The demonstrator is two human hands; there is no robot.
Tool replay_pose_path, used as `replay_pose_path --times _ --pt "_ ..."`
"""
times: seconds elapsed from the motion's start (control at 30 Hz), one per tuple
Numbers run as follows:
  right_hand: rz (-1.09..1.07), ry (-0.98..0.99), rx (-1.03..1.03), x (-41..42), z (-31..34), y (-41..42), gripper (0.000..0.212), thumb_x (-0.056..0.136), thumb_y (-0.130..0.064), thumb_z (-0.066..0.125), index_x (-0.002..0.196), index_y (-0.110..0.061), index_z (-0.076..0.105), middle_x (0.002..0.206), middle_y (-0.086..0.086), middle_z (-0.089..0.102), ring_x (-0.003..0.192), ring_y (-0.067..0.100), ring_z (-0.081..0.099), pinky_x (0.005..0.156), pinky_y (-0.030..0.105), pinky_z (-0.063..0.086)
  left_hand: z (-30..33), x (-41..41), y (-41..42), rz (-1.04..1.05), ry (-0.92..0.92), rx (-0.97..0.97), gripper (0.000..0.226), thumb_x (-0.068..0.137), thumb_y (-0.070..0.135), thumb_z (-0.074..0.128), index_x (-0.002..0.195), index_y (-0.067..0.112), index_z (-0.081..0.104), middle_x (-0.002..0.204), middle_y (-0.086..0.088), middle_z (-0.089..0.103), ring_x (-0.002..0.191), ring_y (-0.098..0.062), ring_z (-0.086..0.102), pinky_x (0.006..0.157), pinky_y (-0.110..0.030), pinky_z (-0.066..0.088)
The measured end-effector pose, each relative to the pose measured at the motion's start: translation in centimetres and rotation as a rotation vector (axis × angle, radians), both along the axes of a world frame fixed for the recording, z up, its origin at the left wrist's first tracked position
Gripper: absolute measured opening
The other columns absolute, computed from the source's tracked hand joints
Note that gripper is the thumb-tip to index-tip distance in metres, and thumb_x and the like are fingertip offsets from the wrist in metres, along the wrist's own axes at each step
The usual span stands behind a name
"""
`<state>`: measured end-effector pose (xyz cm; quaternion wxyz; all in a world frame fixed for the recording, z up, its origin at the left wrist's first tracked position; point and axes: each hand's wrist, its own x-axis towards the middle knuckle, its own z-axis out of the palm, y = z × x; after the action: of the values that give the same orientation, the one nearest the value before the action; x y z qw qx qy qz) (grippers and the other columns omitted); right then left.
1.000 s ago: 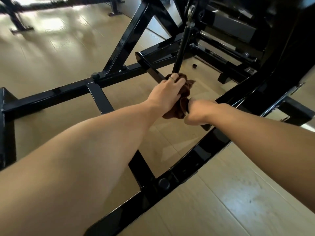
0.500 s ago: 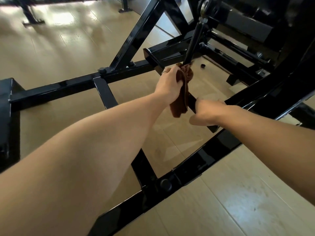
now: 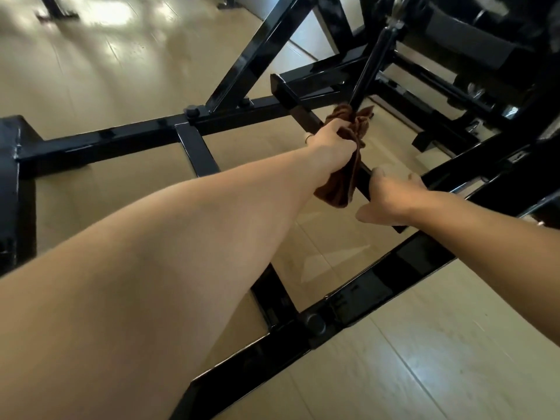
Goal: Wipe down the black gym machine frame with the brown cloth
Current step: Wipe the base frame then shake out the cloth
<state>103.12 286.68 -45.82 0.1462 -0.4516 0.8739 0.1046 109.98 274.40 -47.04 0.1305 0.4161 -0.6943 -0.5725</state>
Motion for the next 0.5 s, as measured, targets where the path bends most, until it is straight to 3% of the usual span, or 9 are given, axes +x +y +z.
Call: replay_pose_path --times 0.07,0.23,0.37,0.43,0.5 --pt "0.003 0.022 -0.009 0.2 -0.1 0.2 0.051 0.095 -0.035 0.061 0.133 -0.011 0.037 0.076 -0.002 0.060 0.068 0.010 0.048 0.122 0.051 0.017 -0.4 0.0 0.0 0.016 0.057 0.047 0.046 0.094 0.016 0.064 0.131 0.042 0.056 0.139 -0.013 0.041 0.107 -0.030 0.059 0.104 -0.050 0.052" --pt "-0.021 0.033 -0.005 0.3 -0.2 -0.1 0.054 0.093 -0.035 0.065 0.134 -0.012 0.038 0.075 -0.003 0.059 0.065 0.009 0.045 0.121 0.050 0.021 -0.8 -0.1 -0.1 0.013 0.073 -0.006 0.039 0.097 0.018 0.062 0.129 0.039 0.056 0.150 -0.018 0.032 0.118 -0.034 0.055 0.110 -0.048 0.046" --pt "-0.052 0.026 -0.003 0.6 0.2 -0.6 0.040 0.094 -0.036 0.067 0.113 -0.020 0.035 0.079 -0.002 0.059 0.067 0.010 0.049 0.117 0.051 0.030 -1.2 -0.8 0.2 0.061 0.097 -0.048 0.036 0.099 0.021 0.062 0.131 0.036 0.057 0.156 -0.019 0.027 0.124 -0.037 0.051 0.112 -0.045 0.040" --pt "-0.079 0.007 0.002 1.0 0.7 -1.2 0.041 0.094 -0.036 0.068 0.114 -0.020 0.036 0.083 -0.001 0.058 0.069 0.012 0.051 0.104 0.049 0.044 -1.6 -1.5 0.3 0.100 0.119 -0.077 0.036 0.099 0.019 0.063 0.132 0.034 0.059 0.159 -0.019 0.023 0.132 -0.038 0.047 0.114 -0.045 0.037" --pt "-0.110 -0.020 -0.020 1.3 0.9 -1.9 0.046 0.094 -0.031 0.070 0.126 -0.017 0.040 0.088 0.001 0.057 0.072 0.013 0.055 0.069 0.033 0.050 -2.1 -2.4 0.1 0.124 0.151 -0.102 0.041 0.097 0.015 0.064 0.133 0.033 0.059 0.159 -0.017 0.022 0.132 -0.038 0.046 0.114 -0.049 0.040"
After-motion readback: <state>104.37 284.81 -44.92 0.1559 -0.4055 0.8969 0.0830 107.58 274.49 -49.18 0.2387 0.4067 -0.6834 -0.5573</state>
